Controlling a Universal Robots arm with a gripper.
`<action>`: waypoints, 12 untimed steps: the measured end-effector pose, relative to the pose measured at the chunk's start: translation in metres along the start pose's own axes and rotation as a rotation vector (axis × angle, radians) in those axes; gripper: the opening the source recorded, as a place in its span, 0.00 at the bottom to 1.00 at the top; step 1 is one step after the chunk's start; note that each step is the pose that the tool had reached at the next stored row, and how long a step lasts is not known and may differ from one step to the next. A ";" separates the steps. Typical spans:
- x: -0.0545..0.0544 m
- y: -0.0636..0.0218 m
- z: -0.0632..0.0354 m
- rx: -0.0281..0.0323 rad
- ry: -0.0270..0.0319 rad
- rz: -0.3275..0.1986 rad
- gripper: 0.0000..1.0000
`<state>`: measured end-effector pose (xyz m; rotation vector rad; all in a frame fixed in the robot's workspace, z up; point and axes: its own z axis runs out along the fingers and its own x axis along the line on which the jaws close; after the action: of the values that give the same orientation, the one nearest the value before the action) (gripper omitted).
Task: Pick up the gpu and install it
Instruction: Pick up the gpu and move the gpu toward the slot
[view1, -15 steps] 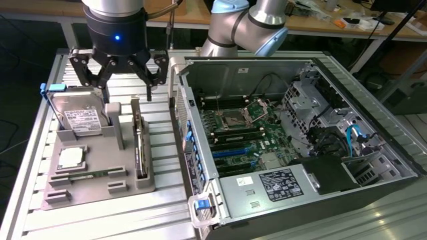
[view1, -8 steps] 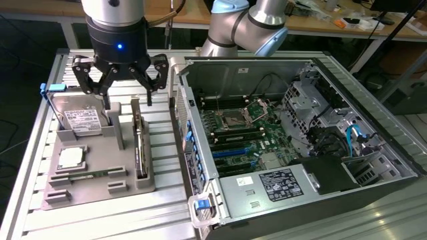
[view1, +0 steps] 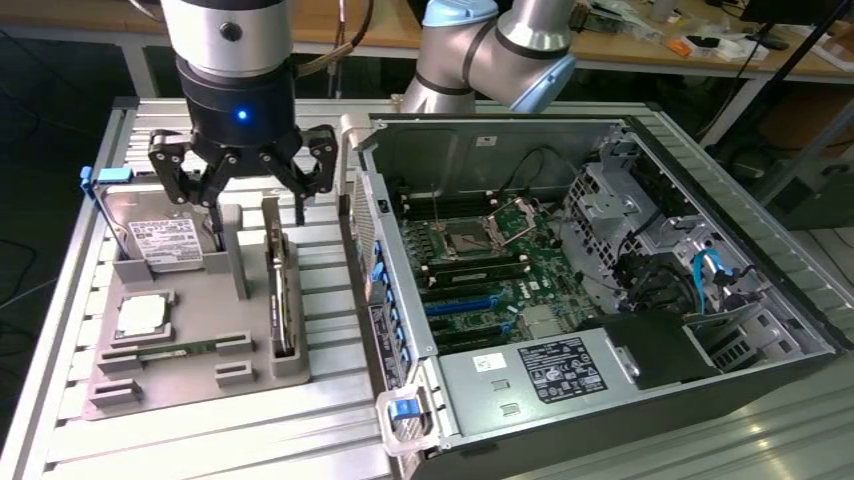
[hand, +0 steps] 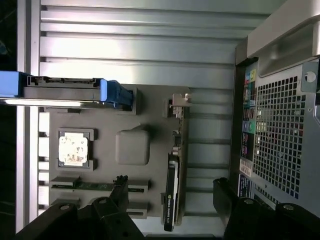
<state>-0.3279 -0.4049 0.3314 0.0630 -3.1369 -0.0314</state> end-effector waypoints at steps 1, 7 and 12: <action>0.000 -0.0027 0.0016 0.0011 0.0000 0.000 0.78; -0.002 -0.0057 0.0117 0.0054 0.0001 0.000 0.78; -0.002 -0.0060 0.0214 0.0094 0.0002 0.000 0.78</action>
<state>-0.3256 -0.4104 0.3098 0.0630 -3.1370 -0.0166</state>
